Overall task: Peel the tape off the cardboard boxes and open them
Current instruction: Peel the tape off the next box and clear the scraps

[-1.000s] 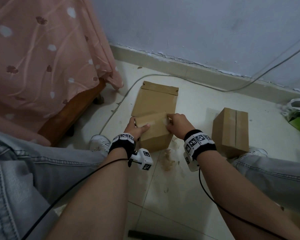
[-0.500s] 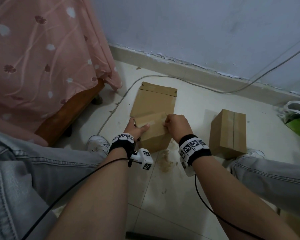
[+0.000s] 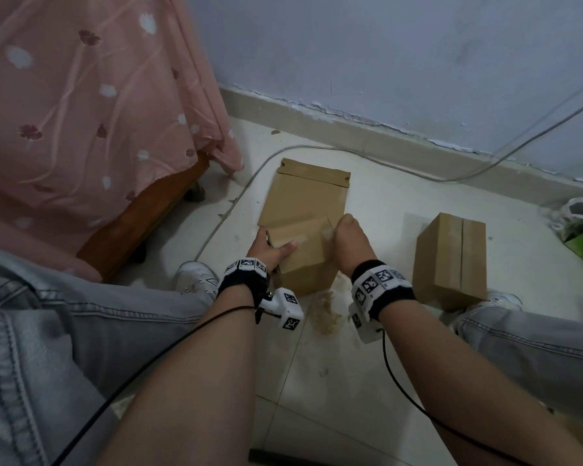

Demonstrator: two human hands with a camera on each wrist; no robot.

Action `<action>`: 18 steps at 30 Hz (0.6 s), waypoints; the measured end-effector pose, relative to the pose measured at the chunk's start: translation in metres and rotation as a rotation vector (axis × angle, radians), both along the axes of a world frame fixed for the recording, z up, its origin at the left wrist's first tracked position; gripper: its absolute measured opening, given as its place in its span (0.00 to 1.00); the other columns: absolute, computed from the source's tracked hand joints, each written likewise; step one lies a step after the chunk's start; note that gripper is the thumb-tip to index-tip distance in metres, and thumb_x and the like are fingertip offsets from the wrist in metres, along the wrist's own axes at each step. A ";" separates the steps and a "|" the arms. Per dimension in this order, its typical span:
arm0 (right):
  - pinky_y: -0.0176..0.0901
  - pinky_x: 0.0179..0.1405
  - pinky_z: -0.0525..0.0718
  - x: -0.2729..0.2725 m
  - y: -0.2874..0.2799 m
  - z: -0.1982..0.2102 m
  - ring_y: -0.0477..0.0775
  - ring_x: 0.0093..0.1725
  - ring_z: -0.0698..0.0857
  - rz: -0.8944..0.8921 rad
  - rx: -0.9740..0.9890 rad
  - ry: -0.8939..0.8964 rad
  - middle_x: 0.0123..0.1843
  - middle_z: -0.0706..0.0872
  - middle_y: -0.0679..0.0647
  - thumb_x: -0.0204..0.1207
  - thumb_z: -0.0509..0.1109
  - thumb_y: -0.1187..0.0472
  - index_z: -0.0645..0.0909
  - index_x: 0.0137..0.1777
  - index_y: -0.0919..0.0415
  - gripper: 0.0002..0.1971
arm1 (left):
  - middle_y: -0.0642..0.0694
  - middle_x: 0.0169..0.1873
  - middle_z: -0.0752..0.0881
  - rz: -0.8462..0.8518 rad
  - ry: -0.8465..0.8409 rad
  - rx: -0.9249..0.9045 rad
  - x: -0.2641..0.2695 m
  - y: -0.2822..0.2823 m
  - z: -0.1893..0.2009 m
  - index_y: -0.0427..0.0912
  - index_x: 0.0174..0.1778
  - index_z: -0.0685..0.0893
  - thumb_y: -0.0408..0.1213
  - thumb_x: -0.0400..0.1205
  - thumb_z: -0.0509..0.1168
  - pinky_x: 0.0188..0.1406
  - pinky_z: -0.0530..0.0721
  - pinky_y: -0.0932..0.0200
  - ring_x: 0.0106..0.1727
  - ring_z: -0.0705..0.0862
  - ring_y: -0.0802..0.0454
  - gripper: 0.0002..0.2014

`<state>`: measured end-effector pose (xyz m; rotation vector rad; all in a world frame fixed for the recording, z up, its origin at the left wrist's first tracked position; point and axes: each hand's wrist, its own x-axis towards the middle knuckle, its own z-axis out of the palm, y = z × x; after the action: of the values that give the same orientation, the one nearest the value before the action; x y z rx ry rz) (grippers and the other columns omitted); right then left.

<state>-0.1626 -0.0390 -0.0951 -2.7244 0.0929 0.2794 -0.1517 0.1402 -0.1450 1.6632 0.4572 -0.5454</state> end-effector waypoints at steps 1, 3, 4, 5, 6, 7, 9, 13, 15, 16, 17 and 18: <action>0.53 0.48 0.81 0.003 -0.004 0.003 0.66 0.50 0.83 -0.026 0.048 -0.011 0.54 0.80 0.63 0.82 0.59 0.68 0.70 0.56 0.67 0.05 | 0.47 0.65 0.81 -0.003 -0.001 0.001 0.000 0.000 0.000 0.53 0.79 0.65 0.48 0.76 0.76 0.67 0.81 0.37 0.65 0.81 0.42 0.38; 0.55 0.50 0.83 0.007 -0.011 0.010 0.63 0.49 0.84 -0.034 0.070 -0.055 0.51 0.84 0.60 0.84 0.60 0.59 0.75 0.55 0.64 0.08 | 0.46 0.65 0.81 0.002 -0.006 -0.005 0.001 -0.001 0.002 0.52 0.79 0.65 0.46 0.77 0.76 0.66 0.81 0.40 0.65 0.81 0.42 0.36; 0.55 0.51 0.84 0.007 -0.013 0.012 0.61 0.49 0.84 -0.017 0.048 -0.069 0.51 0.85 0.58 0.84 0.60 0.55 0.79 0.56 0.63 0.12 | 0.46 0.64 0.81 0.008 -0.007 -0.008 0.000 -0.002 0.003 0.51 0.78 0.66 0.45 0.78 0.75 0.65 0.82 0.41 0.64 0.81 0.43 0.35; 0.54 0.51 0.85 0.007 -0.013 0.014 0.60 0.49 0.84 0.008 0.017 -0.063 0.51 0.86 0.57 0.84 0.62 0.53 0.83 0.55 0.62 0.13 | 0.46 0.63 0.81 0.016 -0.010 -0.013 0.000 -0.002 0.003 0.51 0.78 0.66 0.44 0.78 0.75 0.63 0.82 0.42 0.63 0.81 0.43 0.34; 0.52 0.50 0.85 0.006 -0.012 0.013 0.59 0.48 0.85 0.033 -0.010 -0.048 0.50 0.86 0.57 0.82 0.65 0.53 0.86 0.52 0.62 0.13 | 0.46 0.63 0.82 0.013 -0.007 -0.011 0.000 -0.002 0.003 0.51 0.78 0.67 0.44 0.78 0.75 0.63 0.82 0.43 0.63 0.82 0.43 0.34; 0.51 0.49 0.86 0.005 -0.010 0.011 0.60 0.47 0.85 0.048 -0.034 -0.043 0.48 0.86 0.57 0.80 0.68 0.55 0.87 0.49 0.63 0.12 | 0.46 0.64 0.82 0.012 -0.004 -0.006 0.000 -0.002 0.003 0.51 0.77 0.67 0.45 0.78 0.75 0.64 0.82 0.42 0.63 0.82 0.43 0.34; 0.48 0.43 0.83 0.001 -0.002 0.009 0.62 0.45 0.85 0.044 -0.095 -0.046 0.42 0.83 0.57 0.79 0.68 0.60 0.84 0.41 0.66 0.09 | 0.46 0.66 0.81 0.007 -0.002 0.003 -0.001 -0.001 0.003 0.53 0.78 0.67 0.48 0.76 0.76 0.66 0.82 0.38 0.64 0.82 0.42 0.36; 0.47 0.41 0.76 -0.006 0.014 0.015 0.64 0.47 0.85 0.096 -0.250 -0.065 0.43 0.80 0.60 0.78 0.62 0.73 0.77 0.40 0.62 0.08 | 0.47 0.65 0.81 0.000 -0.001 0.012 -0.002 -0.001 0.004 0.53 0.78 0.66 0.49 0.75 0.77 0.67 0.81 0.37 0.65 0.81 0.42 0.37; 0.47 0.43 0.77 -0.004 0.017 0.016 0.64 0.51 0.85 0.120 -0.271 -0.038 0.50 0.83 0.62 0.77 0.61 0.75 0.79 0.47 0.65 0.08 | 0.49 0.61 0.81 -0.012 -0.011 0.019 -0.003 -0.001 0.005 0.52 0.77 0.67 0.47 0.76 0.76 0.67 0.80 0.38 0.64 0.81 0.43 0.36; 0.48 0.44 0.77 -0.001 0.015 0.014 0.65 0.52 0.85 0.120 -0.261 -0.016 0.52 0.83 0.63 0.77 0.61 0.76 0.79 0.50 0.67 0.09 | 0.49 0.60 0.81 -0.015 -0.010 0.023 -0.003 -0.001 0.006 0.52 0.77 0.67 0.47 0.77 0.76 0.67 0.81 0.38 0.64 0.81 0.43 0.35; 0.48 0.45 0.79 0.001 0.014 0.012 0.65 0.54 0.85 0.112 -0.243 0.015 0.54 0.83 0.64 0.77 0.60 0.76 0.79 0.53 0.68 0.09 | 0.49 0.60 0.81 -0.017 -0.004 0.025 -0.003 0.000 0.006 0.52 0.77 0.67 0.47 0.77 0.76 0.67 0.81 0.38 0.64 0.81 0.43 0.35; 0.49 0.48 0.80 0.002 0.013 0.010 0.66 0.55 0.84 0.094 -0.211 0.047 0.56 0.82 0.65 0.77 0.60 0.76 0.77 0.57 0.70 0.11 | 0.49 0.61 0.80 -0.022 -0.004 0.026 -0.003 0.000 0.007 0.52 0.77 0.67 0.47 0.76 0.76 0.67 0.81 0.38 0.65 0.81 0.42 0.35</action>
<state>-0.1606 -0.0263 -0.0851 -2.9369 0.0070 0.3802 -0.1551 0.1407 -0.1384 1.6954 0.4446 -0.5548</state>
